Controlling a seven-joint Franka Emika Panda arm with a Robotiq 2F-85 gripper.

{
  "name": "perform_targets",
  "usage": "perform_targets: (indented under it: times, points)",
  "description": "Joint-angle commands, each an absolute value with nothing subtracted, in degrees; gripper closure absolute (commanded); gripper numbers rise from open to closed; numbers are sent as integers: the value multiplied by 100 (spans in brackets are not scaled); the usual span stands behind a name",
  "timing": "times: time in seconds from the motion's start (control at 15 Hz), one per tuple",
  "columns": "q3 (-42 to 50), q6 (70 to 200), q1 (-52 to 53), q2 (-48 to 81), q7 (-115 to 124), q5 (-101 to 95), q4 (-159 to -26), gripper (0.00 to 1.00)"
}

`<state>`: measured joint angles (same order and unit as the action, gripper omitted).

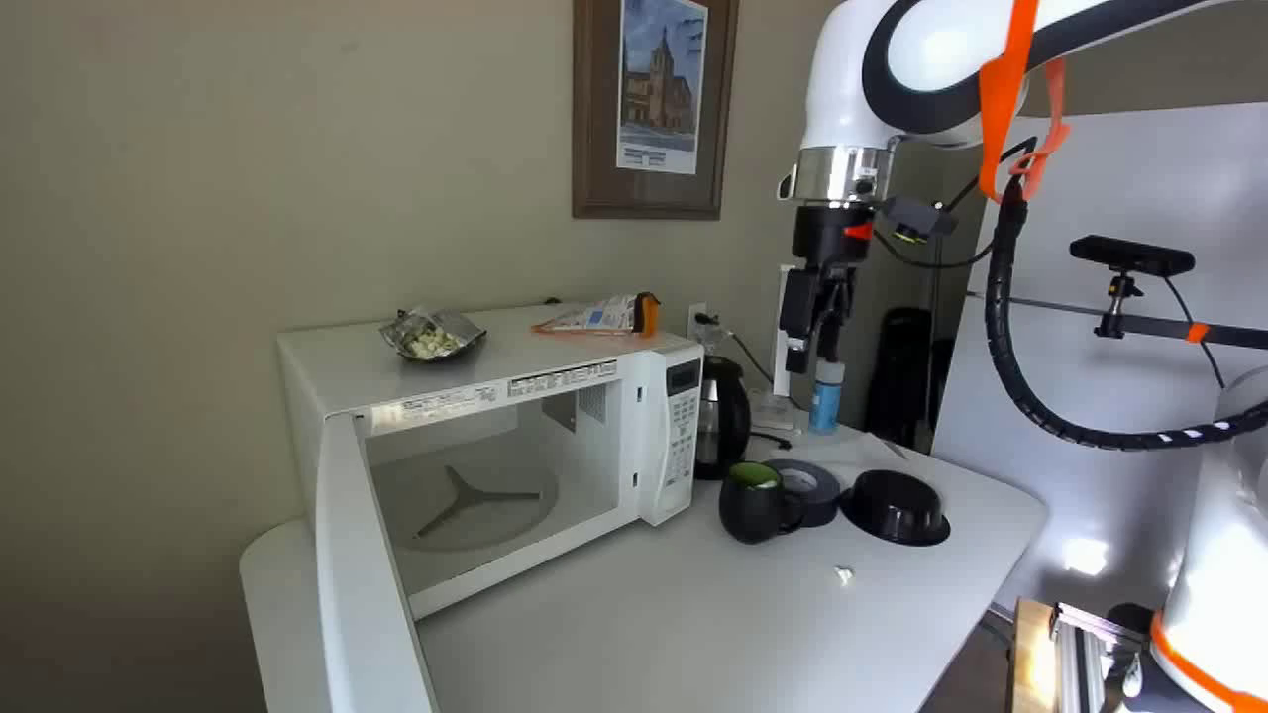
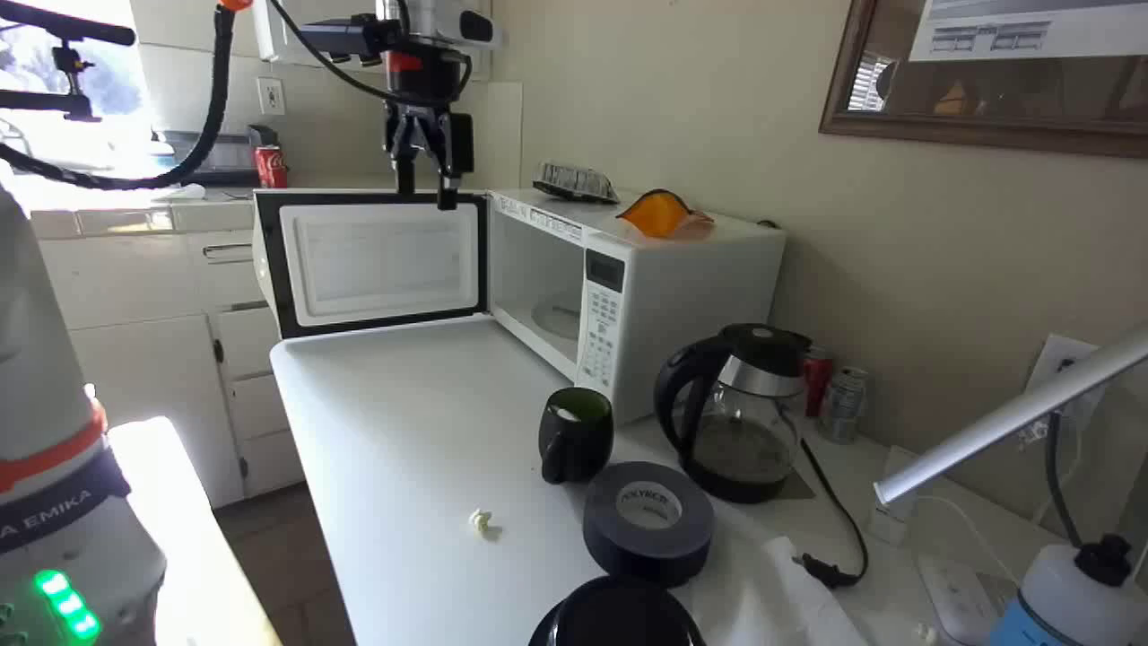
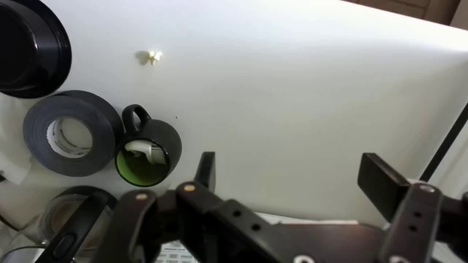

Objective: Remove the brush from the black mug.

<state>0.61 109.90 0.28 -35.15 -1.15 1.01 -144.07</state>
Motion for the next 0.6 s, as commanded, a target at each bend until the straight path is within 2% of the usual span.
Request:
perform_targets:
  times: [0.0, 0.53]
  points:
    - [58, 10975, 23, -3518, -119, 103, -14395, 0]
    - [33, 10976, 31, -3485, -115, 100, -14389, 0]
